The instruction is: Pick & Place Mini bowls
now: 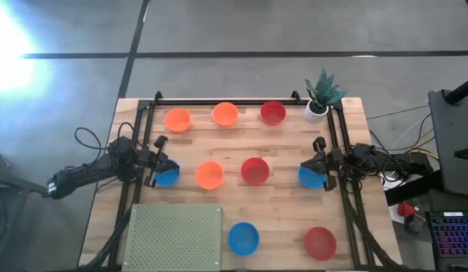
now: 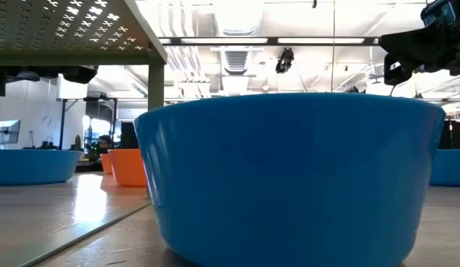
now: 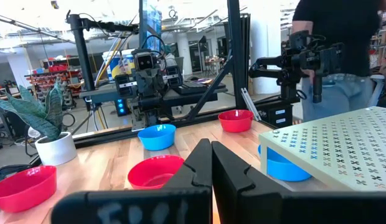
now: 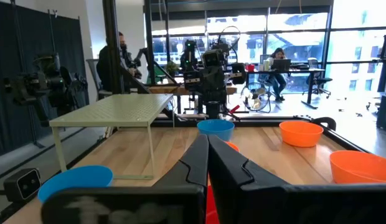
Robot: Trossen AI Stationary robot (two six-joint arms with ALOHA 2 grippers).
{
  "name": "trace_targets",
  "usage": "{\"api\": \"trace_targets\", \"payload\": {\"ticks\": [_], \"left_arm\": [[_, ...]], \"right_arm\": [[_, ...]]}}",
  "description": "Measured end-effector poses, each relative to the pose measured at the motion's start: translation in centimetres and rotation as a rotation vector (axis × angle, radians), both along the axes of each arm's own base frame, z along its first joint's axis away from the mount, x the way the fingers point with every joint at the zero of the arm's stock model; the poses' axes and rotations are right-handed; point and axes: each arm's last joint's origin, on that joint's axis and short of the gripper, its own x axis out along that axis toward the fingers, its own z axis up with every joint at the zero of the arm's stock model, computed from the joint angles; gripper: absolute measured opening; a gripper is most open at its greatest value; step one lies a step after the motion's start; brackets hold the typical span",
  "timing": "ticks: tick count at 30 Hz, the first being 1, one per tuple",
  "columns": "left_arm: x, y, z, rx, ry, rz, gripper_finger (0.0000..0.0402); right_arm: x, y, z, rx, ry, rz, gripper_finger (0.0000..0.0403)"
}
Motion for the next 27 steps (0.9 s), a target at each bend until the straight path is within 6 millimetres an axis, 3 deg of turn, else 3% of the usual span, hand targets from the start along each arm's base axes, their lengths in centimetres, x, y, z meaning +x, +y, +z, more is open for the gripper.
{"api": "trace_targets", "payload": {"ticks": [27], "left_arm": [[0.00,0.00,0.00,0.000,0.000,0.000,0.0000]], "right_arm": [[0.00,0.00,0.02,0.029,0.001,0.004,0.0008]]}}
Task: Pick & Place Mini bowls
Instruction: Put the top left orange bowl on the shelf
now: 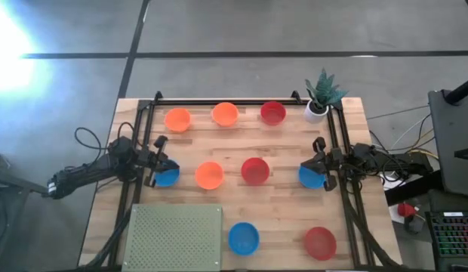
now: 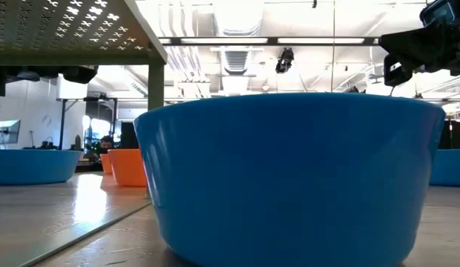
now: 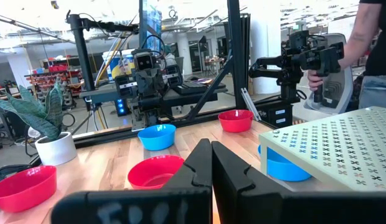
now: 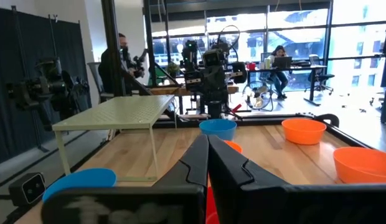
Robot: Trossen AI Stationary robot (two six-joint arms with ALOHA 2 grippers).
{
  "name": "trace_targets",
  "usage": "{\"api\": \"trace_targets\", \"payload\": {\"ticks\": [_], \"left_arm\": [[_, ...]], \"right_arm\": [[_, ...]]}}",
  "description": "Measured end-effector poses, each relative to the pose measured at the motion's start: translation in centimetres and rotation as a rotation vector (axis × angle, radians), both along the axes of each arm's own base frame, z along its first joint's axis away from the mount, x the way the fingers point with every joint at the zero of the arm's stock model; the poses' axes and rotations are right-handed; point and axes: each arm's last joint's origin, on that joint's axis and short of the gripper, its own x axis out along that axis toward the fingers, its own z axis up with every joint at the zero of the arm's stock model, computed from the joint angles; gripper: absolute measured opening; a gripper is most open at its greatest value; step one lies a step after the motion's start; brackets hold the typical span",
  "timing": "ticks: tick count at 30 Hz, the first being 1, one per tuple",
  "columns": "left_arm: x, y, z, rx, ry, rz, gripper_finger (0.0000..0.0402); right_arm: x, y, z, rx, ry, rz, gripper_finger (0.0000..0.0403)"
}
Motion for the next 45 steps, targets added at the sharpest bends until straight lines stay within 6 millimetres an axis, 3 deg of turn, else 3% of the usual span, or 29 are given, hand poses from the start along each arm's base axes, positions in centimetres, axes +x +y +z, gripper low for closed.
{"api": "trace_targets", "payload": {"ticks": [30,37,45], "left_arm": [[0.0,0.0,0.3,-0.032,-0.020,-0.002,0.0000],[-0.3,0.2,2.3,-0.290,-0.056,0.079,0.0000],[-0.9,0.4,5.0,-0.326,-0.141,0.213,0.0000]], "right_arm": [[0.0,0.0,0.0,0.020,0.001,0.001,0.0008],[0.0,0.0,0.0,0.025,0.001,-0.003,0.0008],[0.0,-0.1,0.0,0.024,0.000,-0.025,0.0008]]}}
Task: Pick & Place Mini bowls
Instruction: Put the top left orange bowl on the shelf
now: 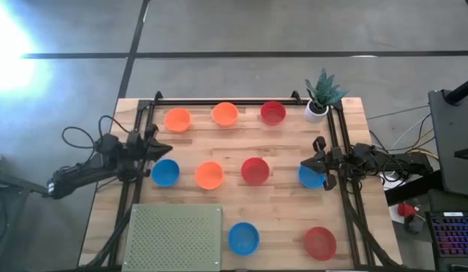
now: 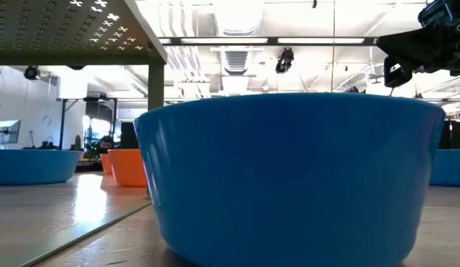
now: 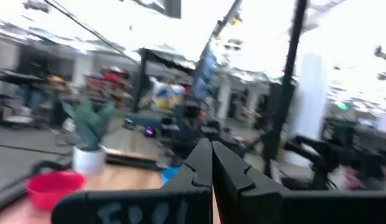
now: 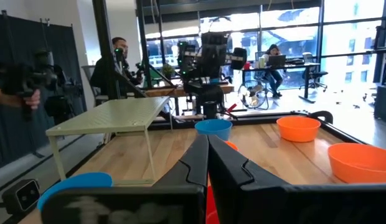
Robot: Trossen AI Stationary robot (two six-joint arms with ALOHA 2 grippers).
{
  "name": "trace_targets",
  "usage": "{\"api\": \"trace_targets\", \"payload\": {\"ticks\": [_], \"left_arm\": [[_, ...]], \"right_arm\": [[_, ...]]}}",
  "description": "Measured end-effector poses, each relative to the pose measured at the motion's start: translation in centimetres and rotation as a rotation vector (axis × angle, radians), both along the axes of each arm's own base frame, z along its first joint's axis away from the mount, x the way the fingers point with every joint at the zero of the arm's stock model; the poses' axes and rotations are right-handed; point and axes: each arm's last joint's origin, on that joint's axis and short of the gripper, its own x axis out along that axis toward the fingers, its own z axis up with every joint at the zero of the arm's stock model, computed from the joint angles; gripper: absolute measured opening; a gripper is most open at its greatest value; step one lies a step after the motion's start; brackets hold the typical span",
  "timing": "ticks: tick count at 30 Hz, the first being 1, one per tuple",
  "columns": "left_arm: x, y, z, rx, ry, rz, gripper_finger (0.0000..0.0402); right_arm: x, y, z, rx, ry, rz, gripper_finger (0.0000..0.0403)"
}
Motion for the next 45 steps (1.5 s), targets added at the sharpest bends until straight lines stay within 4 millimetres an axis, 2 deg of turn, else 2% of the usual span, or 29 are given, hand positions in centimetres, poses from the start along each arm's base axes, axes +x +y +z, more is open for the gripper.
{"api": "trace_targets", "payload": {"ticks": [7,12,16,24,29,34,40,45], "left_arm": [[0.1,0.5,2.1,-0.127,0.120,0.152,0.0000],[0.5,0.8,3.7,-0.262,0.266,0.191,0.0000],[0.9,1.0,5.3,-0.300,0.338,0.237,0.0000],[1.9,1.5,7.9,-0.374,0.299,0.250,0.0000],[2.2,1.5,8.1,-0.366,0.297,0.252,0.0000],[2.3,1.8,7.7,-0.475,0.305,0.323,0.0000],[2.6,2.2,6.5,-0.559,0.429,0.437,0.0000],[2.7,2.5,7.0,-0.588,0.530,0.556,0.0000]], "right_arm": [[0.0,0.0,0.0,0.000,0.000,0.001,0.0008],[0.0,0.0,0.0,0.000,-0.003,0.001,0.0008],[0.0,0.0,0.0,0.000,-0.003,0.001,0.0008],[0.0,0.0,0.0,-0.010,-0.004,0.000,0.0008],[0.0,0.0,0.2,-0.015,-0.018,-0.001,0.0008],[-0.1,0.0,0.4,-0.014,-0.048,-0.001,0.0008],[-0.1,0.0,0.5,-0.016,-0.053,0.000,0.0008],[-0.1,0.0,0.5,-0.017,-0.054,-0.001,0.0008]]}}
